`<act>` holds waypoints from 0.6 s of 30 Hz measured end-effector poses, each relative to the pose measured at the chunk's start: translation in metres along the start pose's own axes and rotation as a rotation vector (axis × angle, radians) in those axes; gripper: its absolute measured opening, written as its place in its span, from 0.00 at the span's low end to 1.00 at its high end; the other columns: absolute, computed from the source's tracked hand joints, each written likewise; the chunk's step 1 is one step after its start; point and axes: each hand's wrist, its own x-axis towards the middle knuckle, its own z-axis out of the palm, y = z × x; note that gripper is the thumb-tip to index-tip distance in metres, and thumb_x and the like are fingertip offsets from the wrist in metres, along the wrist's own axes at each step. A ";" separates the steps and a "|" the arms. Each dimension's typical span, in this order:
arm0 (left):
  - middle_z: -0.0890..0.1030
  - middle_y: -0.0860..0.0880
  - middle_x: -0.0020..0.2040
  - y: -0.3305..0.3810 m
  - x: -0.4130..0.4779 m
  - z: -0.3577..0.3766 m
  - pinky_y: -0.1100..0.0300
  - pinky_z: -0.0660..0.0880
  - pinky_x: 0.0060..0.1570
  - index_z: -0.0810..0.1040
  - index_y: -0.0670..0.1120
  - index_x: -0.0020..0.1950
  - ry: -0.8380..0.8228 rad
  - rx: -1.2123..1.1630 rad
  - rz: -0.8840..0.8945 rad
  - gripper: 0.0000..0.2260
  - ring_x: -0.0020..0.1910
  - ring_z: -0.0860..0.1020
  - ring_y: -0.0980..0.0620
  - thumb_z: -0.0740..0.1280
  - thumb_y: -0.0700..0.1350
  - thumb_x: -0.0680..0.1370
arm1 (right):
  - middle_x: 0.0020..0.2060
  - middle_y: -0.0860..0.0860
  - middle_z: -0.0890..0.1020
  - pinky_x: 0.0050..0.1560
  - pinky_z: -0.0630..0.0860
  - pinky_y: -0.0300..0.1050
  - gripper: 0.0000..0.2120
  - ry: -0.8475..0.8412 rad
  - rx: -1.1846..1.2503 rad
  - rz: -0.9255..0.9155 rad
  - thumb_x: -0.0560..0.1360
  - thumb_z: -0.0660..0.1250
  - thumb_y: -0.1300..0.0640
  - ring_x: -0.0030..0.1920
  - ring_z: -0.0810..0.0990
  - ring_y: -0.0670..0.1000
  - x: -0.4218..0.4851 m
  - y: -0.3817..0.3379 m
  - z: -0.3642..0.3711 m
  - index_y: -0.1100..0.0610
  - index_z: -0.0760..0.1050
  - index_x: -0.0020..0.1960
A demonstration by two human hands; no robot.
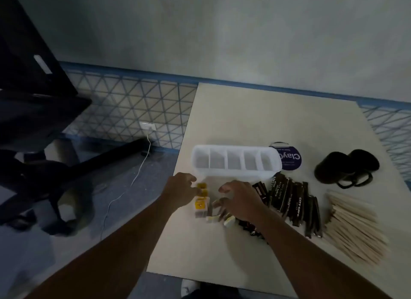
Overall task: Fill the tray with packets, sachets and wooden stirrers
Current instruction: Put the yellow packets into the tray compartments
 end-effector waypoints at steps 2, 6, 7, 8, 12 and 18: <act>0.81 0.46 0.60 -0.001 0.002 0.001 0.57 0.73 0.60 0.77 0.46 0.66 -0.001 0.002 -0.011 0.22 0.59 0.78 0.47 0.74 0.49 0.74 | 0.57 0.49 0.82 0.57 0.75 0.44 0.16 0.011 0.008 0.007 0.73 0.72 0.51 0.58 0.79 0.51 0.003 0.000 0.002 0.53 0.81 0.59; 0.82 0.46 0.58 -0.003 0.008 0.008 0.56 0.74 0.59 0.79 0.46 0.63 0.006 -0.028 -0.022 0.19 0.58 0.79 0.47 0.73 0.47 0.74 | 0.51 0.47 0.85 0.49 0.78 0.44 0.09 0.012 -0.058 0.006 0.73 0.70 0.51 0.50 0.81 0.50 0.009 0.002 0.006 0.50 0.84 0.52; 0.83 0.46 0.56 -0.003 0.010 0.010 0.56 0.75 0.58 0.80 0.46 0.62 0.004 -0.032 -0.018 0.17 0.56 0.79 0.47 0.73 0.47 0.73 | 0.48 0.48 0.85 0.47 0.79 0.45 0.08 0.007 -0.076 -0.008 0.73 0.69 0.52 0.47 0.82 0.50 0.012 0.004 0.006 0.50 0.85 0.49; 0.83 0.46 0.55 -0.003 0.012 0.011 0.57 0.76 0.56 0.82 0.46 0.60 0.006 -0.028 -0.012 0.16 0.55 0.80 0.47 0.73 0.47 0.73 | 0.46 0.48 0.86 0.46 0.79 0.46 0.08 0.000 -0.079 -0.017 0.73 0.68 0.53 0.45 0.82 0.51 0.013 0.003 0.004 0.50 0.85 0.48; 0.85 0.47 0.51 -0.003 0.019 0.018 0.57 0.77 0.53 0.84 0.49 0.54 -0.001 -0.039 -0.025 0.11 0.52 0.81 0.47 0.74 0.48 0.72 | 0.41 0.48 0.86 0.46 0.81 0.47 0.07 -0.035 -0.076 -0.087 0.75 0.68 0.54 0.39 0.83 0.48 0.020 0.008 0.000 0.52 0.86 0.47; 0.85 0.46 0.49 -0.003 0.026 0.026 0.55 0.78 0.52 0.84 0.47 0.53 -0.008 -0.029 -0.027 0.11 0.51 0.81 0.46 0.74 0.48 0.72 | 0.50 0.49 0.86 0.48 0.76 0.36 0.11 -0.199 0.007 -0.110 0.75 0.71 0.56 0.44 0.82 0.45 0.018 0.006 -0.022 0.56 0.83 0.57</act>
